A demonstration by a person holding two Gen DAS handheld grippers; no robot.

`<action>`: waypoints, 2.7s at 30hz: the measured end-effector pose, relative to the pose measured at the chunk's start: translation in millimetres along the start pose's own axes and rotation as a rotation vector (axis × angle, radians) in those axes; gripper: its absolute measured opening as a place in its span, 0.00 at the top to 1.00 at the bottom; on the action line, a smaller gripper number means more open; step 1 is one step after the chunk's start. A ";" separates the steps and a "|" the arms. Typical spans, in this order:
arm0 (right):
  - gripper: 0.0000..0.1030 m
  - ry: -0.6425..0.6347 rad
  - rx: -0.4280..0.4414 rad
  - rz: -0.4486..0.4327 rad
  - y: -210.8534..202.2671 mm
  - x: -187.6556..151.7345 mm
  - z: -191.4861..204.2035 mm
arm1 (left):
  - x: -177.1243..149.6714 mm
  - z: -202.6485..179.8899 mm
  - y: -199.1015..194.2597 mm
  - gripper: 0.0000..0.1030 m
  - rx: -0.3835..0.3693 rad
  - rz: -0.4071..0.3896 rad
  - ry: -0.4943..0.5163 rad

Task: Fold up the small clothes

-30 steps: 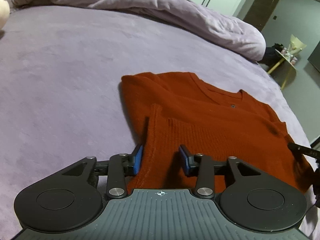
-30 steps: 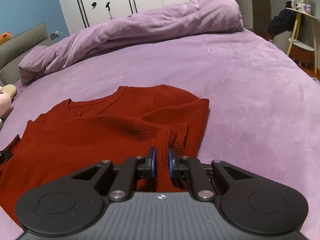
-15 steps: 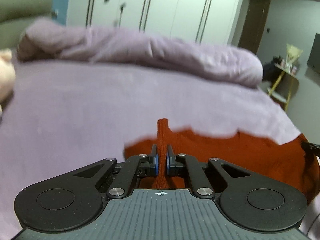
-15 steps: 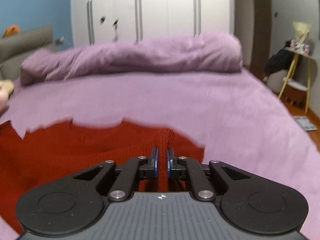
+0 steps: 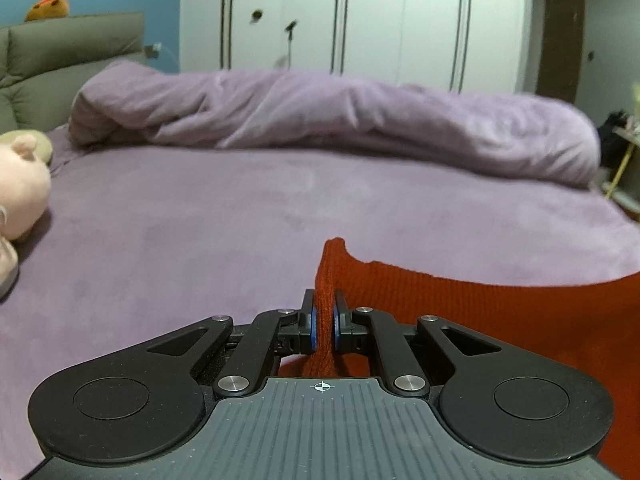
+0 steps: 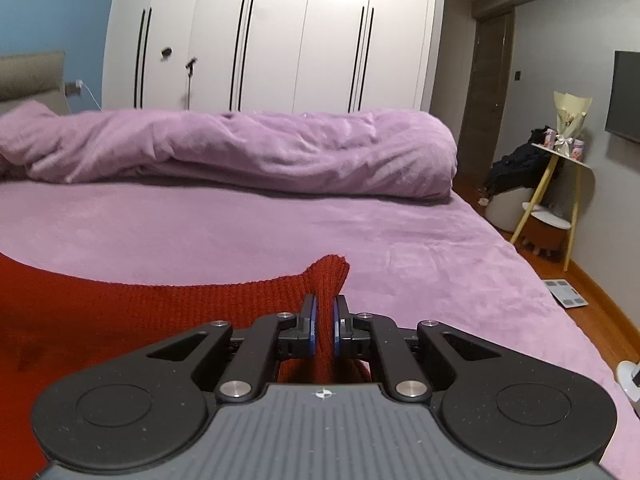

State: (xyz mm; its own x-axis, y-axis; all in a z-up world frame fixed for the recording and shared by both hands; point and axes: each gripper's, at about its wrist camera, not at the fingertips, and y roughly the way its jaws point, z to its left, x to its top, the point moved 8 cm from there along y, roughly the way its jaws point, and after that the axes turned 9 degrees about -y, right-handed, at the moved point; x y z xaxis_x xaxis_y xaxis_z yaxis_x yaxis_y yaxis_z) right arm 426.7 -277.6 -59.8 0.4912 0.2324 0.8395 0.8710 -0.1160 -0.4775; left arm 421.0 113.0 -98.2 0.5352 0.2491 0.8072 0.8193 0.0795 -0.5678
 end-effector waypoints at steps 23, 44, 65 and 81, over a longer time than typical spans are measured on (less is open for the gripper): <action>0.88 0.088 0.646 0.029 -1.8 -34.7 166.9 | -59.3 -65.1 23.5 0.47 -0.155 0.066 -0.039; 0.96 0.317 0.077 0.032 42.5 -92.0 -33.6 | -65.7 28.1 11.4 0.40 0.077 0.013 -0.009; 0.88 0.107 0.378 0.056 -126.2 -91.8 121.3 | -140.2 58.1 -98.1 0.45 -0.332 0.367 -0.480; 0.88 0.018 0.484 0.061 -121.3 -72.7 215.5 | -128.7 79.6 -34.9 0.76 -0.410 0.344 -0.903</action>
State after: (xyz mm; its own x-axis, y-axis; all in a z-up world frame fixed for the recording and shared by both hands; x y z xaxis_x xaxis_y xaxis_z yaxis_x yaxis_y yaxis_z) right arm 282.5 -72.3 -118.8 0.5447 0.2218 0.8088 0.7364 0.3350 -0.5878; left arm 307.1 155.0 -195.2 0.5388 0.8369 0.0965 0.7492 -0.4236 -0.5092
